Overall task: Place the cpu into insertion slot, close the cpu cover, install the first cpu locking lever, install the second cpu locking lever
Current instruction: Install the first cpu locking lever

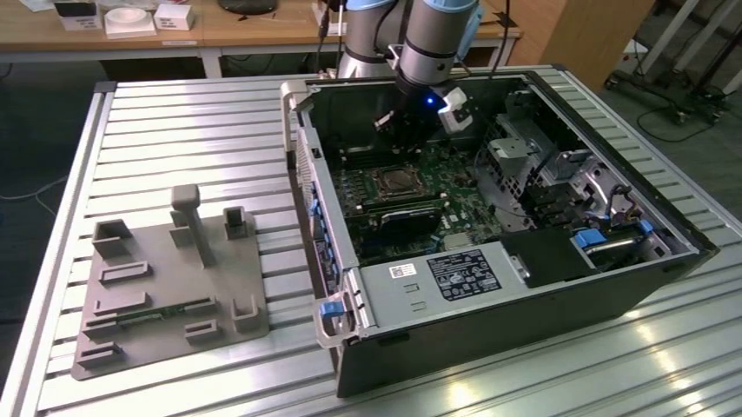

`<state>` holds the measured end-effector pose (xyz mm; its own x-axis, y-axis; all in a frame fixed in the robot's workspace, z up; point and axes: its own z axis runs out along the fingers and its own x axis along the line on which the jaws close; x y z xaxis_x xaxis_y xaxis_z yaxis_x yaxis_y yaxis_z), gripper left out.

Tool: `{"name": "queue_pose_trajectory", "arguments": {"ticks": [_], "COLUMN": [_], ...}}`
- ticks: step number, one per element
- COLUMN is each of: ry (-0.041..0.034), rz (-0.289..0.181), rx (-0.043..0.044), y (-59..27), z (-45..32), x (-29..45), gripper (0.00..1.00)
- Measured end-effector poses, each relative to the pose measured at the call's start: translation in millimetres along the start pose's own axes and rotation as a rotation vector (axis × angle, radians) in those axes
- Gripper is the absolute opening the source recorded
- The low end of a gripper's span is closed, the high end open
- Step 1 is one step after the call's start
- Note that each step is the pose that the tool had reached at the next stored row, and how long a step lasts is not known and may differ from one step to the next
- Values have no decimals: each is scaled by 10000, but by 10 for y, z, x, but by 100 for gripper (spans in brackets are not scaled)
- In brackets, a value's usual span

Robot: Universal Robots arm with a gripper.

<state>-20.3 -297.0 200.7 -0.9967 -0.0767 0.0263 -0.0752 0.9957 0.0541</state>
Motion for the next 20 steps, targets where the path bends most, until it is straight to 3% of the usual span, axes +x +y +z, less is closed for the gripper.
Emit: {"name": "queue_pose_trajectory", "arguments": {"ticks": [4,10,20], "ry": [2,14,15], "rz": [1,5,6], "rx": [51,201,213], "y": [0,0,-13], "z": [1,1,6], "x": [0,0,1], "gripper": [11,11,11]}}
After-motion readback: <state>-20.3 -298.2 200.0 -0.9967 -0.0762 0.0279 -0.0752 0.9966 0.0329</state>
